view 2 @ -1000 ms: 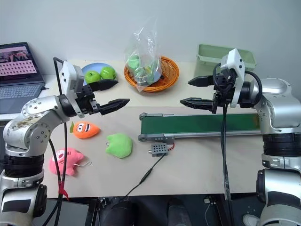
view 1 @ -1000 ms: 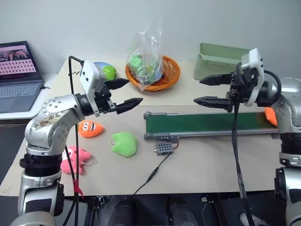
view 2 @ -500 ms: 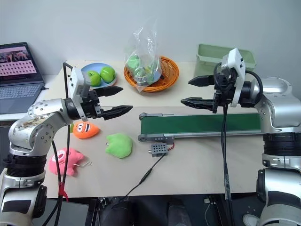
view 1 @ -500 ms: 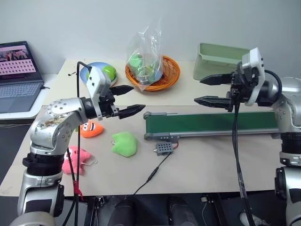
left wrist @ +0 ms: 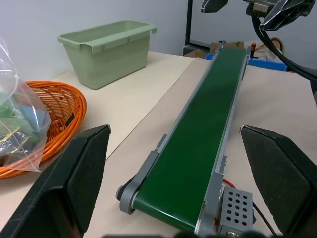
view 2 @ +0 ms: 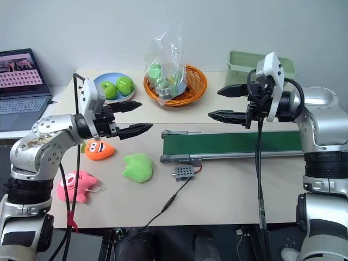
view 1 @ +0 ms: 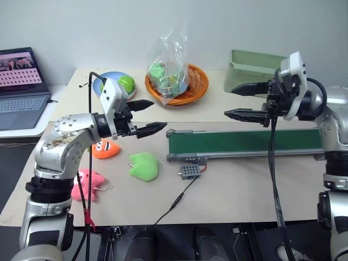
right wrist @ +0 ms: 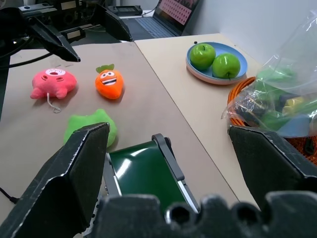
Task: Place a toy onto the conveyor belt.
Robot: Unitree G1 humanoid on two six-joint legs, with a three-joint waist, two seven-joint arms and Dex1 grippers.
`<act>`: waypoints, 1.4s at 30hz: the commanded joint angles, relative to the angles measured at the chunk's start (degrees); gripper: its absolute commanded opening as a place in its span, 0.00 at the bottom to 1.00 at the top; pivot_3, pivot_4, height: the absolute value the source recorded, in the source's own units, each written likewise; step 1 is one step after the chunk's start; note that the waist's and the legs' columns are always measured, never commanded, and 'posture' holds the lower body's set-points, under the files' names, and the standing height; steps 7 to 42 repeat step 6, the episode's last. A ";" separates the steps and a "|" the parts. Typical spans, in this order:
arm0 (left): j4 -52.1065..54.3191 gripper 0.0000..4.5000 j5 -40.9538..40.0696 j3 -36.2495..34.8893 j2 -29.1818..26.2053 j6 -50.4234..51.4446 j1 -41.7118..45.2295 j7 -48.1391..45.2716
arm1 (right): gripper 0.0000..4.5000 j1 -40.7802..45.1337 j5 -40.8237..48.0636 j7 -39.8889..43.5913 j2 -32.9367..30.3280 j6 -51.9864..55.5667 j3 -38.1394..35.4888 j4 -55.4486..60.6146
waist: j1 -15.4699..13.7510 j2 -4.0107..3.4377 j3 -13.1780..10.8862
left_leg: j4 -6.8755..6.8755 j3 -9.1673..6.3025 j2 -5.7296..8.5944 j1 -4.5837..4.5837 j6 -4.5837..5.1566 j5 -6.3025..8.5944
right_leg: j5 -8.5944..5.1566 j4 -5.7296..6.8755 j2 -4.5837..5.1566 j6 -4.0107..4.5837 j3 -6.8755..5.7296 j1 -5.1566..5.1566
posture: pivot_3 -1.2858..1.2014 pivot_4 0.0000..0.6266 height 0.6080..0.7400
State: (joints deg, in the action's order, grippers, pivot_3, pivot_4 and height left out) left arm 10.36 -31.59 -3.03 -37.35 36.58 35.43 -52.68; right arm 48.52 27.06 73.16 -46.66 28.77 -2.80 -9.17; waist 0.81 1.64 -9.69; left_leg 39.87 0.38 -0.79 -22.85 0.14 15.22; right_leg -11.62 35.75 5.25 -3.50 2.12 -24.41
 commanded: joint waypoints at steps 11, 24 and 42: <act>0.39 1.00 0.96 0.13 -0.53 -1.20 0.18 -0.17 | 1.00 0.33 0.34 -0.28 -0.61 -0.40 -1.18 1.74 | 0.00 0.00 0.00 | 0.00 0.00 0.00 0.00 0.00 0.00 | 0.00 0.00 -0.01 0.00 0.00 0.00 | 0.52 0.24 1.00; 0.39 1.00 0.96 0.13 -0.53 -1.20 0.18 -0.17 | 1.00 0.33 0.34 -0.28 -0.61 -0.40 -1.18 1.74 | 0.00 0.00 0.00 | 0.00 0.00 0.00 0.00 0.00 0.00 | 0.00 0.00 -0.01 0.00 0.00 0.00 | 0.52 0.24 1.00; 0.39 1.00 0.96 0.13 -0.53 -1.20 0.18 -0.17 | 1.00 0.33 0.34 -0.28 -0.61 -0.40 -1.18 1.74 | 0.00 0.00 0.00 | 0.00 0.00 0.00 0.00 0.00 0.00 | 0.00 0.00 -0.01 0.00 0.00 0.00 | 0.52 0.24 1.00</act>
